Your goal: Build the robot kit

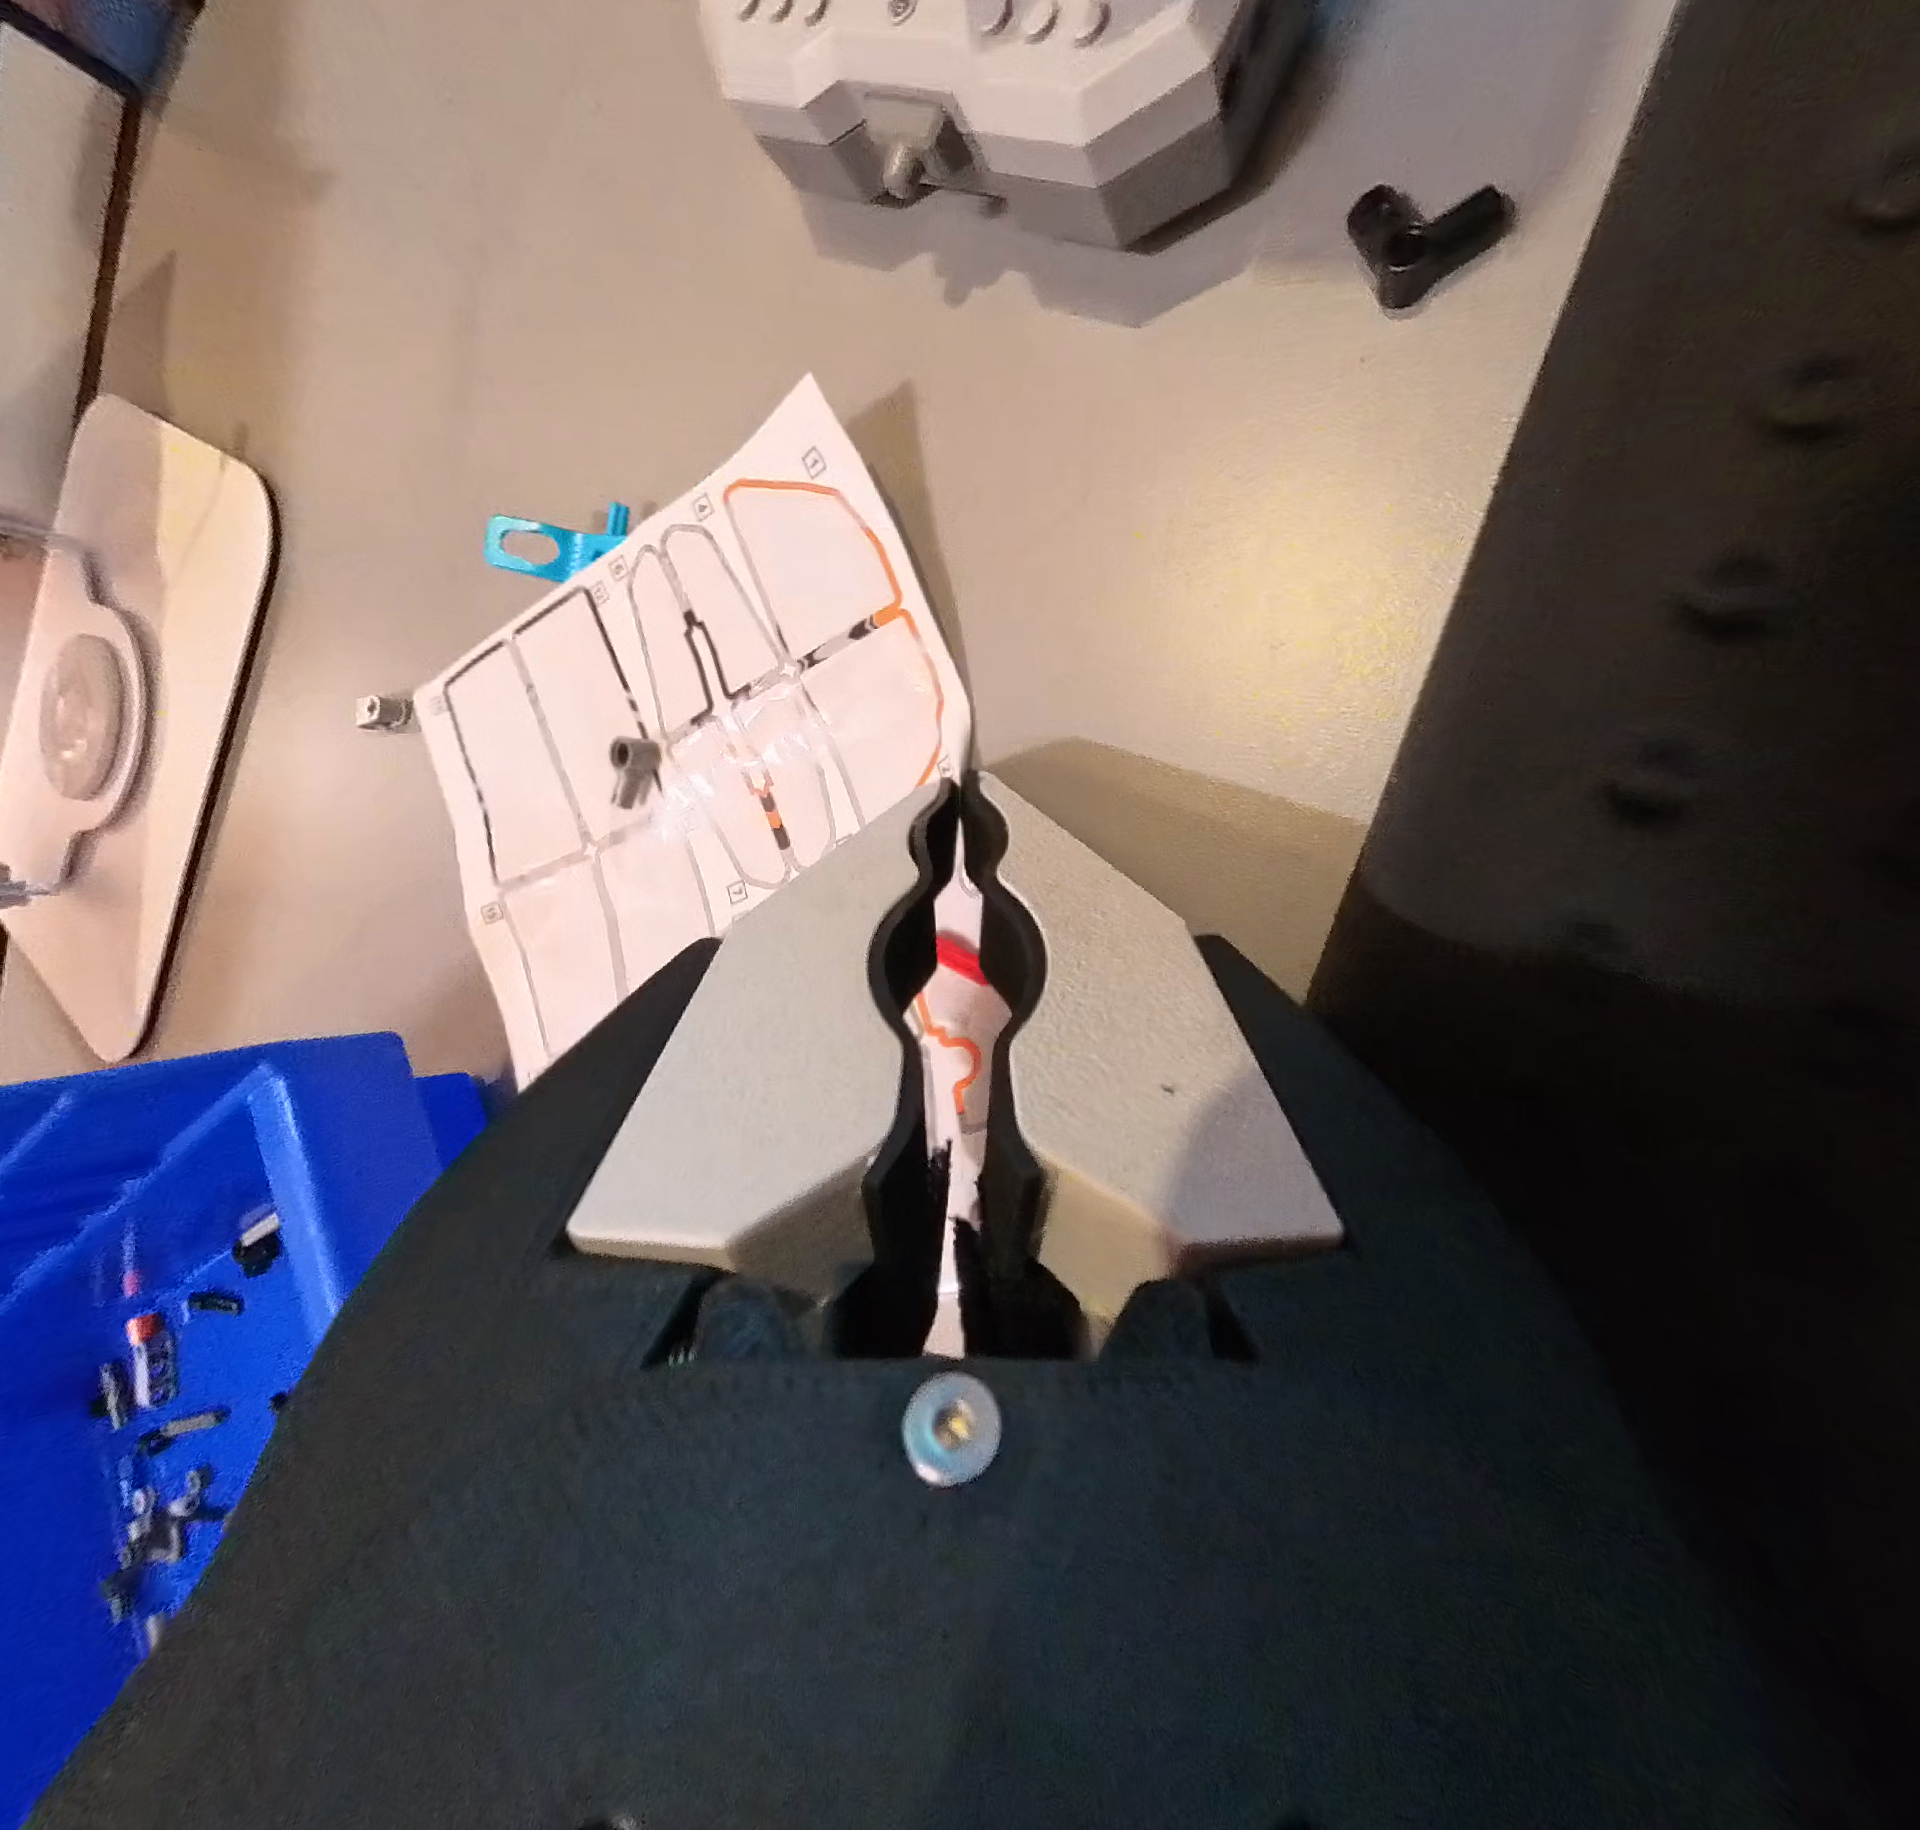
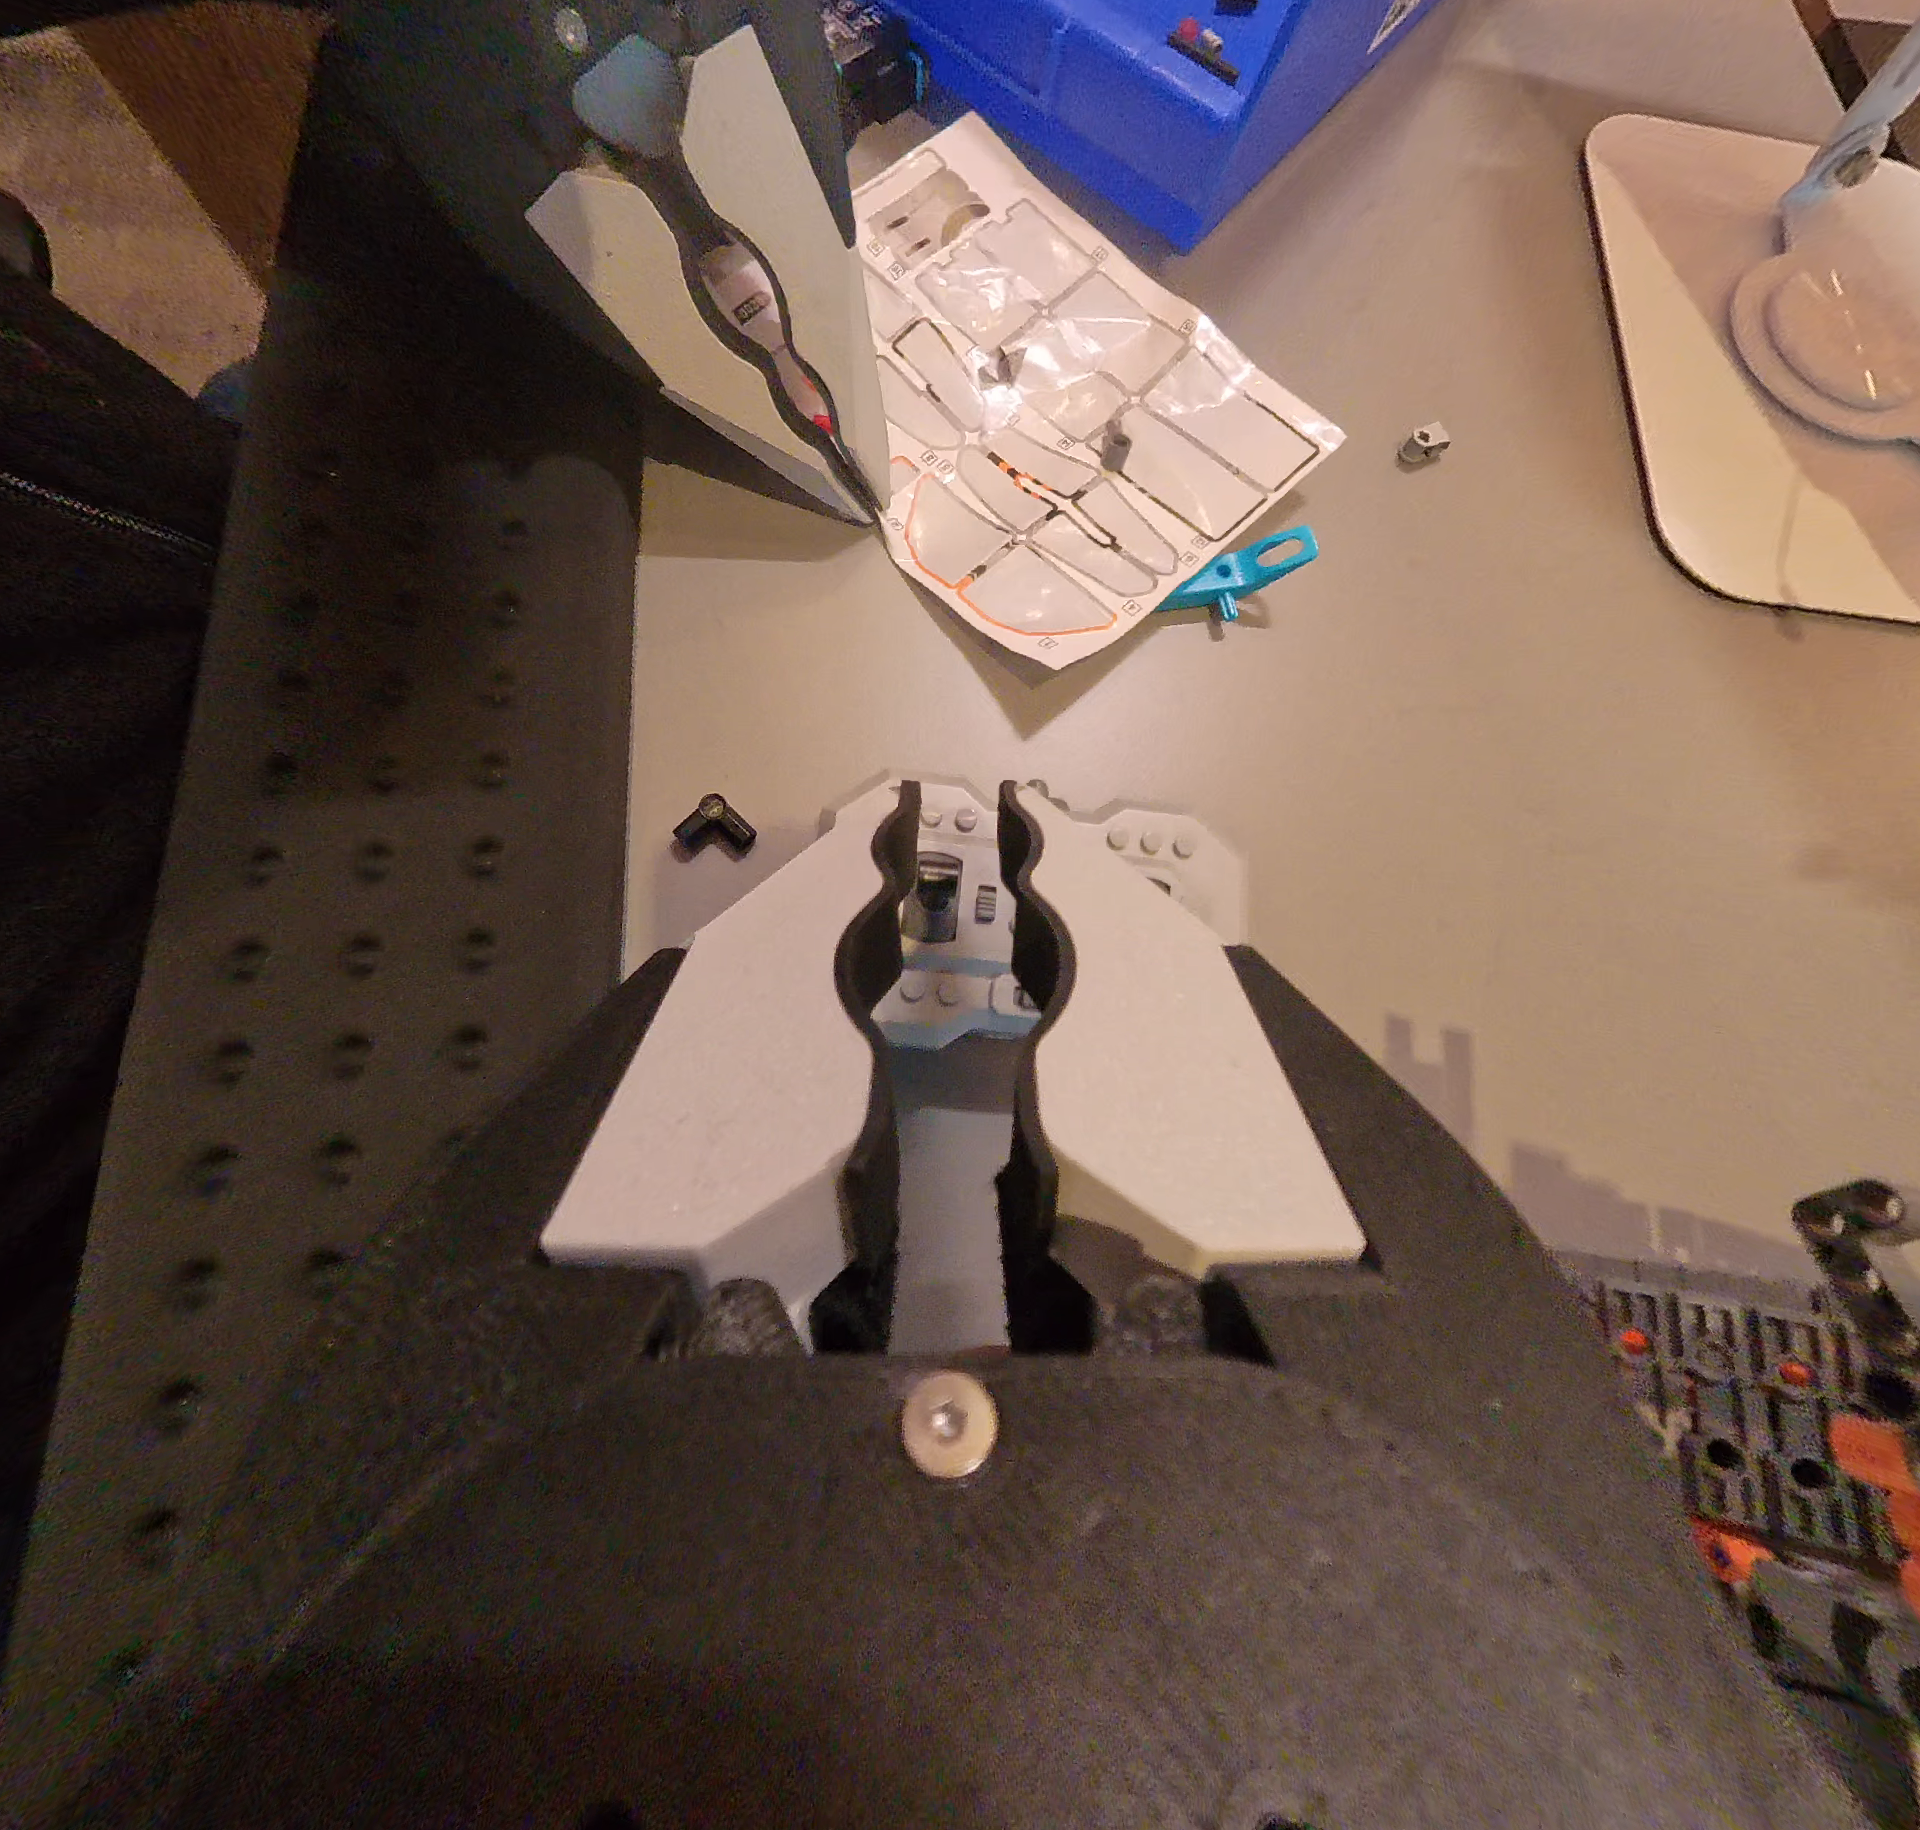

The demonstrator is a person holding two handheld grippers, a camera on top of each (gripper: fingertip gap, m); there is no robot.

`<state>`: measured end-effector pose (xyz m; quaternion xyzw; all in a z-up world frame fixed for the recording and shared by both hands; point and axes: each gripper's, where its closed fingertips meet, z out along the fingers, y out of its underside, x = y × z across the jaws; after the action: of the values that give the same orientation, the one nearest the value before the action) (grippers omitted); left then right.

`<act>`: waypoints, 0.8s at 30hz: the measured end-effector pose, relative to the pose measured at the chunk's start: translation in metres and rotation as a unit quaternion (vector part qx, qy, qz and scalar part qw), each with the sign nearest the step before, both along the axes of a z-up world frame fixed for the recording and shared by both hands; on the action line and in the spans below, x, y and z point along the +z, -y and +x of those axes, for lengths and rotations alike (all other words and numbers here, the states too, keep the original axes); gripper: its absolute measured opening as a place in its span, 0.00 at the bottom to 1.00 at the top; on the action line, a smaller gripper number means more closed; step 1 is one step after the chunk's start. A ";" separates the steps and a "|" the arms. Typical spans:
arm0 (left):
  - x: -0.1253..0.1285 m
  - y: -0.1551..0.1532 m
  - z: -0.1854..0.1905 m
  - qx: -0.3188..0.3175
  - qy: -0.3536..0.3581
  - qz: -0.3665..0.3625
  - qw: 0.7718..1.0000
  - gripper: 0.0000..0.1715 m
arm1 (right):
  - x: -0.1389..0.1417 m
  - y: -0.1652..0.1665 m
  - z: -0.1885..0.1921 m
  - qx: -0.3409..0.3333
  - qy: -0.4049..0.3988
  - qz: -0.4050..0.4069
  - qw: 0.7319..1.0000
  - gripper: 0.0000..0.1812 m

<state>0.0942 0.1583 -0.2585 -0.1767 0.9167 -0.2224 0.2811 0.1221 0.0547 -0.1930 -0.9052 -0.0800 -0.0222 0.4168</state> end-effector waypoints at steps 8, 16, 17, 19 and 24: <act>0.031 -0.012 -0.016 -0.041 -0.004 -0.058 0.998 0.13 | 0.012 -0.019 0.004 0.037 0.015 -0.017 0.999 0.09; 0.046 -0.060 -0.030 0.042 -0.006 -0.078 0.996 0.21 | 0.007 -0.064 0.012 0.069 0.034 -0.049 0.996 0.12; 0.042 -0.061 -0.031 0.046 -0.010 -0.080 0.996 0.21 | 0.003 -0.071 0.014 0.071 0.038 -0.057 0.995 0.12; 0.034 -0.061 -0.032 0.050 -0.018 -0.073 0.996 0.21 | -0.005 -0.083 0.020 0.070 0.051 -0.077 0.993 0.13; 0.027 -0.059 -0.029 0.059 -0.025 -0.071 0.995 0.20 | -0.027 -0.112 0.026 0.082 0.070 -0.113 0.988 0.12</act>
<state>0.0656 0.2171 -0.2312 -0.2557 0.8932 -0.2659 0.2573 0.1484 0.1664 -0.2197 -0.9330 -0.1850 -0.0425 0.3056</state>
